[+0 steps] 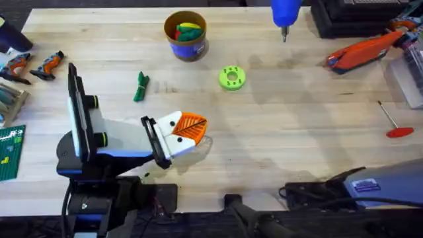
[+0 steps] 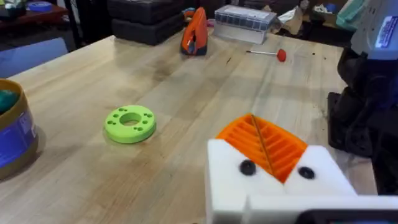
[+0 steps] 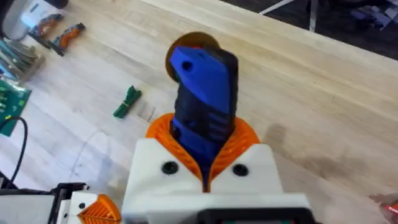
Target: Pick up the gripper from the table and insert it into the empty holder that is missing its gripper. Then pick up a screw, insert it into the mounting hole, and use the screwdriver to tighten it. Finally, clean up the table by picking up the vegetable and placing it into the bucket.
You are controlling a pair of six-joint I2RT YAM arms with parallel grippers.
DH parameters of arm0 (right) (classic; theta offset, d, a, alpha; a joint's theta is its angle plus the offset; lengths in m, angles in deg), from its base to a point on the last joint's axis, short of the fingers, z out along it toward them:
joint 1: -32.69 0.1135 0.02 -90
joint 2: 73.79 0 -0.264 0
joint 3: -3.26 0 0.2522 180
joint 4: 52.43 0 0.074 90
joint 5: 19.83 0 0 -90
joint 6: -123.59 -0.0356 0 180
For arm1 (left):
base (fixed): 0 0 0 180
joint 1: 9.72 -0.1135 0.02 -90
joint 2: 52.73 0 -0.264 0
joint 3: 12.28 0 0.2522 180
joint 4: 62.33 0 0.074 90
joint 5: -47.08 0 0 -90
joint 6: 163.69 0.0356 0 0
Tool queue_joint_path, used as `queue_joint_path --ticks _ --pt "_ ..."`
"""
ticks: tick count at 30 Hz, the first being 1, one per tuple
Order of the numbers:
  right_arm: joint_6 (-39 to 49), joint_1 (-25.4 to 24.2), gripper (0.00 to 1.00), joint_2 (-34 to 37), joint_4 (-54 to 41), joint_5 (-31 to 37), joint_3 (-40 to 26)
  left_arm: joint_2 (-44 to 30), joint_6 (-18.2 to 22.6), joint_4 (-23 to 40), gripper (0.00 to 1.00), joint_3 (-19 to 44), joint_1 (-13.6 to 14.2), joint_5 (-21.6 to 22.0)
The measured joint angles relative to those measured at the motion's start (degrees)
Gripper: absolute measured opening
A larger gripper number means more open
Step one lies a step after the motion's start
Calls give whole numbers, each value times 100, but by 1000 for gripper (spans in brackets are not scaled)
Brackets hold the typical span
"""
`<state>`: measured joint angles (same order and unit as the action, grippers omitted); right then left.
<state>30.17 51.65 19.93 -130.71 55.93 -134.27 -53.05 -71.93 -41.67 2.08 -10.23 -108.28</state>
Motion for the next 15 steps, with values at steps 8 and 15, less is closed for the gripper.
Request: queue_joint_path --ticks 8,15 --pt "15 0 26 -886 1077 -1 1458 0 0 0 4 0 0 0" --pt "-639 0 26 -2598 3940 -10 4468 0 0 0 4 0 0 0"
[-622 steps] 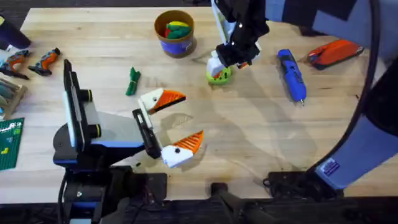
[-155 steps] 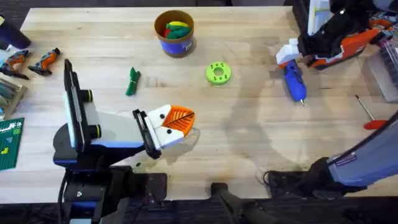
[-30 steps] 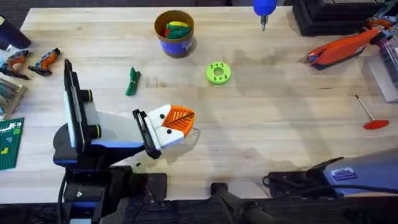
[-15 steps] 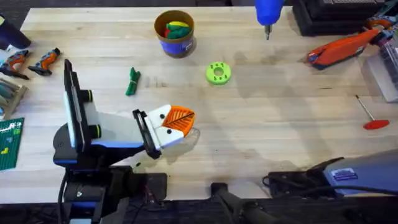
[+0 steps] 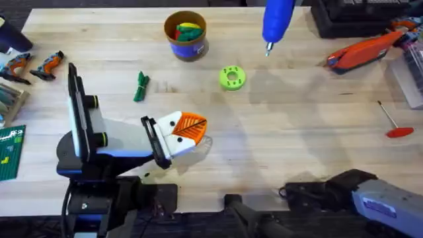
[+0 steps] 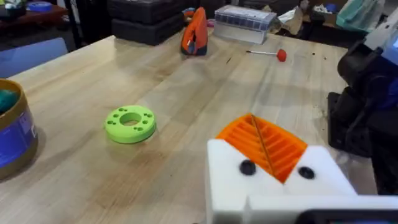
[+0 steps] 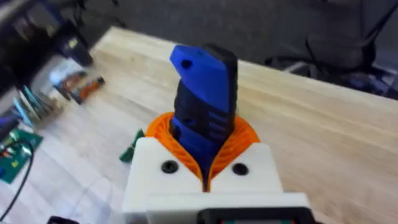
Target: Pick up the gripper from the table and insert it into the empty holder that is missing its gripper. Then pick up a screw, insert it into the mounting hole, and use the screwdriver to tighten it. Finally, clean up the table by picking up the vegetable and placing it into the bucket.
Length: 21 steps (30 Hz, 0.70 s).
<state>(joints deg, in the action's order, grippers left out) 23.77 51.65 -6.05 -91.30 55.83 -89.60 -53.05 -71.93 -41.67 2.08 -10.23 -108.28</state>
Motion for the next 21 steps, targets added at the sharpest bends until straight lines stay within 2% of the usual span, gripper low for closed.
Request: queue_joint_path --ticks 6,11,17,21 --pt "-649 0 26 -960 2288 -276 1864 2 0 0 4 -2 0 0" --pt "-1145 0 26 -1087 3880 -962 2856 1 -1 0 4 0 0 0" --pt "-1521 64 26 -702 4981 -1815 3154 2 0 0 4 0 0 0" --pt "-1607 397 26 -333 5841 -2130 3165 1 0 0 4 0 0 0"
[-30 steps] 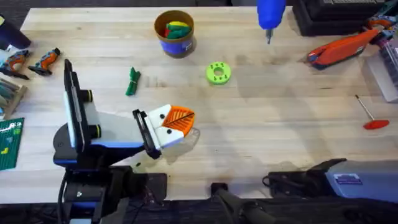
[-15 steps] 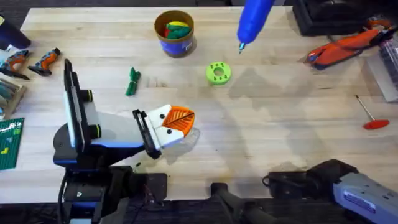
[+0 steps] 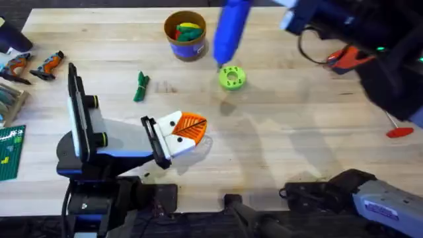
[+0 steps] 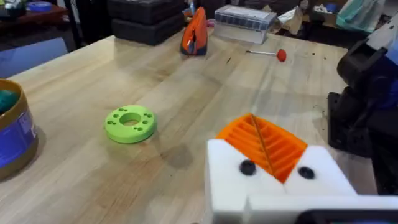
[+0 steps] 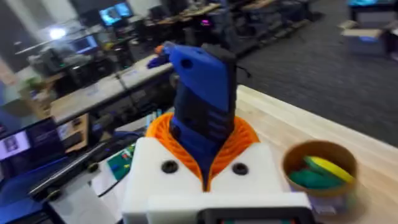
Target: Pick up the gripper from the table and insert it into the empty holder that is missing its gripper. Then pick up a screw, insert it into the mounting hole, and use the screwdriver to tighten it. Finally, clean up the table by picking up the vegetable and placing it into the bucket.
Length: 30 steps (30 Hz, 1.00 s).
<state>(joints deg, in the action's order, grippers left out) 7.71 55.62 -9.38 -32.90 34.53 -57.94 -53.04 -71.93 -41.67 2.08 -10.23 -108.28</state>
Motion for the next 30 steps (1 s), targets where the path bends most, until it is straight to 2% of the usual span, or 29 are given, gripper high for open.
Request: queue_joint_path --ticks 1,2,8,19,30 --pt "-36 344 26 285 655 -149 0 1 0 0 4 0 0 0" --pt "-49 446 26 370 835 -187 0 1 0 0 4 0 0 0" --pt "-50 735 26 645 1537 -535 0 -1 0 0 4 0 0 0" --pt "282 1402 26 813 1861 -990 0 0 0 0 4 0 0 0" --pt "763 1814 26 992 2118 -1338 0 0 0 0 4 0 0 0"
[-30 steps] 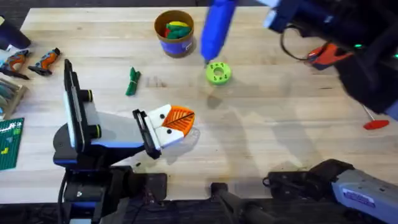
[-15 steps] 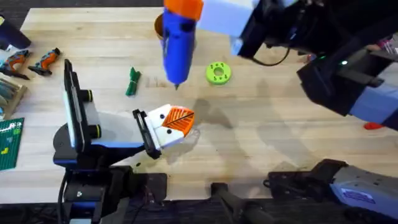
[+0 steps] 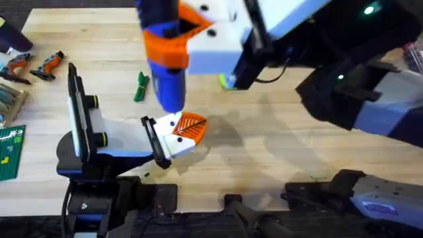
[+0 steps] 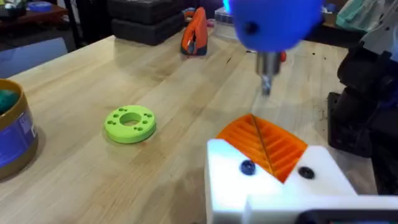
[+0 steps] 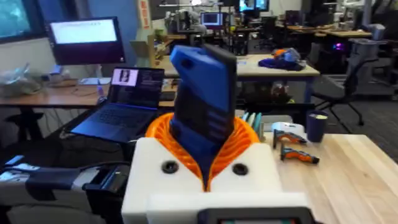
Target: Pick up the gripper from the table and insert it into the empty holder that is missing its gripper. Then pick up a screw, insert it into the mounting hole, and use the screwdriver to tighten it. Finally, clean up the table by picking up the vegetable and placing it into the bucket.
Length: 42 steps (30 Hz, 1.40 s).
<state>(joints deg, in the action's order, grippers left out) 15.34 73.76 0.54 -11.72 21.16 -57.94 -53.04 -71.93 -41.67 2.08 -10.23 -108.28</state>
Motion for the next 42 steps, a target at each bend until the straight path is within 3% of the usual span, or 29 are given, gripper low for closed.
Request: queue_joint_path --ticks 42 --pt "502 268 26 257 -128 -63 0 1 0 0 4 0 0 0"
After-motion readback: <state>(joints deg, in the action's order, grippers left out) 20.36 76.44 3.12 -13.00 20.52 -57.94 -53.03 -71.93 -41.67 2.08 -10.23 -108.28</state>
